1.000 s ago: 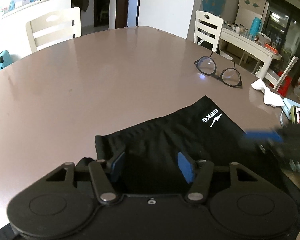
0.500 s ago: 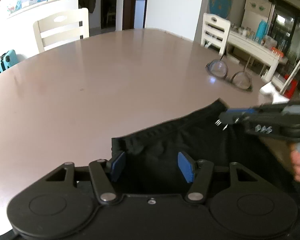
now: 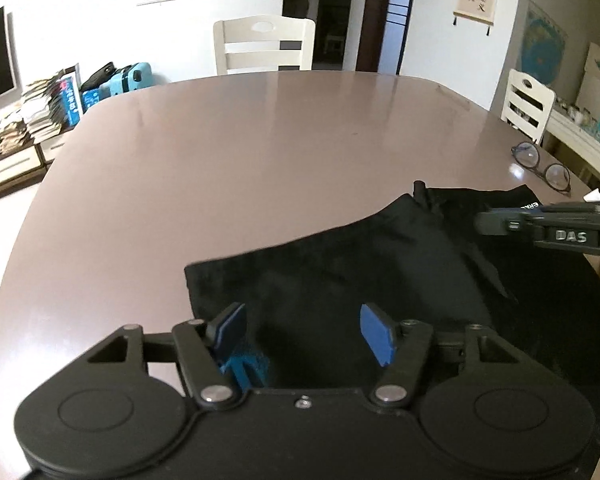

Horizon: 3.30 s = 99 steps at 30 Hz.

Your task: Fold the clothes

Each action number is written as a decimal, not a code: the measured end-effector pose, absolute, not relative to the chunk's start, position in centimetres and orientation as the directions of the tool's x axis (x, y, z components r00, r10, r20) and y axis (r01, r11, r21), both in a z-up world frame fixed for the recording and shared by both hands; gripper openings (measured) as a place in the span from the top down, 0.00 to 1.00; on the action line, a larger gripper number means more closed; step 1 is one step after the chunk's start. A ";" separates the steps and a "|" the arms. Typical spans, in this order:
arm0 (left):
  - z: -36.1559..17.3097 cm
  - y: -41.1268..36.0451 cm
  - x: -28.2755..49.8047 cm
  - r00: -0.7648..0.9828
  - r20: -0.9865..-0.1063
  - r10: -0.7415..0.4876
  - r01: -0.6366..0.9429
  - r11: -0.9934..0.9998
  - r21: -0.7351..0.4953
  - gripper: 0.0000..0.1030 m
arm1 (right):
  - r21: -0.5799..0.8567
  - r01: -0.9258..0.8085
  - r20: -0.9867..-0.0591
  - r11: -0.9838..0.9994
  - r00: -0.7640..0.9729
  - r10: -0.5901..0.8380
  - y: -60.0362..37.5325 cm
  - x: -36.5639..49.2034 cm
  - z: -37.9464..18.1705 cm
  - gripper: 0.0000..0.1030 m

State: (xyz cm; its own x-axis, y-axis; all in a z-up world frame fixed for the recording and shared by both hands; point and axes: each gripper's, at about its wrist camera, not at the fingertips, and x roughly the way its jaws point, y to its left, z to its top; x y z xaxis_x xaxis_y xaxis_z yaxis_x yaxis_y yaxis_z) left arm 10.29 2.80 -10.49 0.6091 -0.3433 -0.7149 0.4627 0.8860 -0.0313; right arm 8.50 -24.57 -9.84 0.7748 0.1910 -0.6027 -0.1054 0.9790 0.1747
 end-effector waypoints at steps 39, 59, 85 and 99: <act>-11.2 0.4 -4.2 0.550 -0.760 -0.346 0.574 0.817 0.043 0.28 | 0.188 -0.122 -0.755 0.974 0.616 0.223 -27.0 -5.7 -9.2 0.81; -8.6 3.2 -4.5 0.617 -0.721 -0.316 0.462 0.887 0.007 0.15 | 0.111 0.008 -0.726 0.994 0.683 0.075 -29.8 -7.3 -8.2 0.73; -8.1 10.0 -6.5 0.682 -0.725 0.095 -0.058 0.995 0.075 0.01 | -0.126 -0.412 -0.606 0.902 0.752 0.259 -27.5 -3.8 -0.9 0.23; -7.3 2.8 -15.9 0.554 -0.791 0.259 -0.328 0.942 0.078 0.01 | 0.087 -0.468 -0.695 0.879 0.604 0.390 -35.5 -5.1 -6.2 0.35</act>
